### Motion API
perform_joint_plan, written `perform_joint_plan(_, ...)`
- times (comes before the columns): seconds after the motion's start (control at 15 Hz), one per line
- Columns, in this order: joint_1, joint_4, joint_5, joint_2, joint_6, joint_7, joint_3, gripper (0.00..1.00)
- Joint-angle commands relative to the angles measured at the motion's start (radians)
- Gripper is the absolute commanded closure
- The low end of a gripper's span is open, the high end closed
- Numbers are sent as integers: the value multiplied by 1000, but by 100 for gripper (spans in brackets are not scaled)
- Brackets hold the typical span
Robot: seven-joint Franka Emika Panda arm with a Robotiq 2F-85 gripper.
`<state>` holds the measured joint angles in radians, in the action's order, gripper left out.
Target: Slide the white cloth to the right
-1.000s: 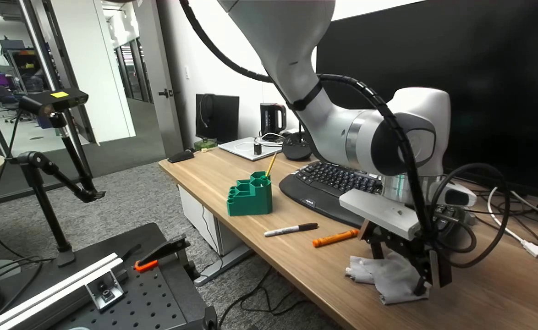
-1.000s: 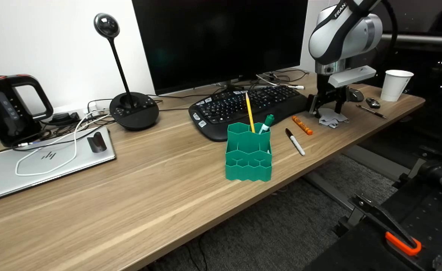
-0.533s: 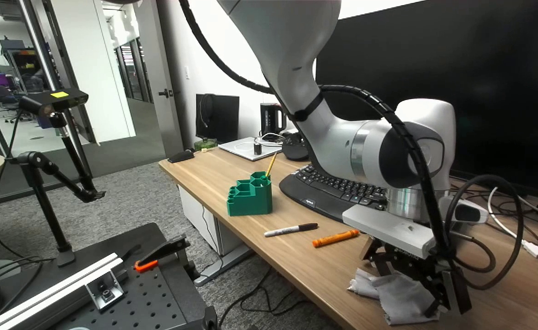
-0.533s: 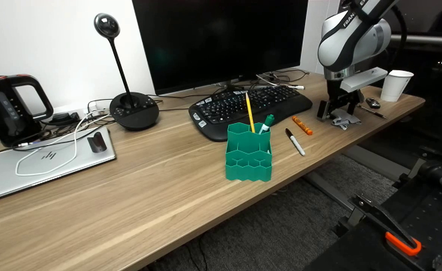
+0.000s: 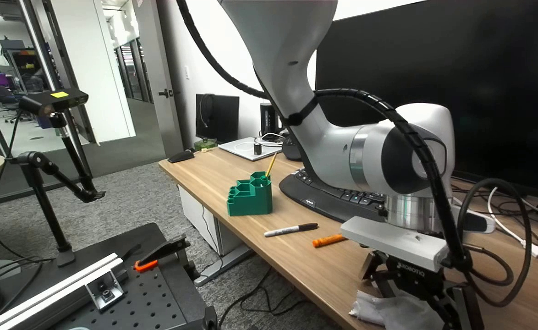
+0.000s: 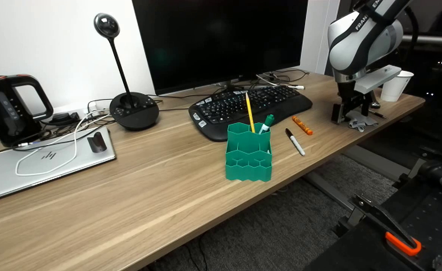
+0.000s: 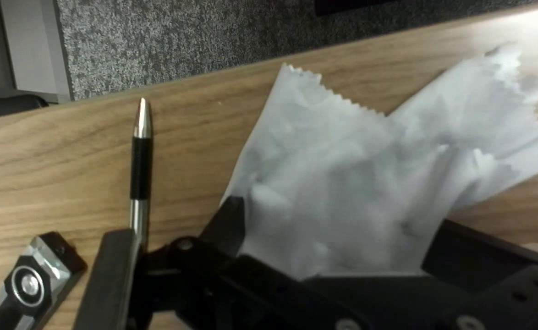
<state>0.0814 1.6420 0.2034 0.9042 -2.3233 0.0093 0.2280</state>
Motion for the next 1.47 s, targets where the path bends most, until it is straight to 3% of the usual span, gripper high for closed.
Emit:
perform_joint_plan(0.0, 17, 87, 29, -23, -2, -7, 6, 0)
perform_joint_plan(0.4, 5, 169, 32, -89, -85, -9, -13, 0)
perform_joint_plan(0.67, -9, 288, 47, -188, -198, -15, -7, 0)
perform_joint_plan(0.87, 20, 382, 12, -298, -226, -56, -38, 0)
perform_joint_plan(1.0, 50, 429, -29, -387, -164, -92, -66, 0)
perform_joint_plan(1.13, 77, 440, -73, -469, 13, -140, -81, 0)
perform_joint_plan(1.2, 44, 383, -28, -360, -87, -78, -58, 0)
perform_joint_plan(1.4, 68, 418, -51, -453, 3, -116, -68, 0)
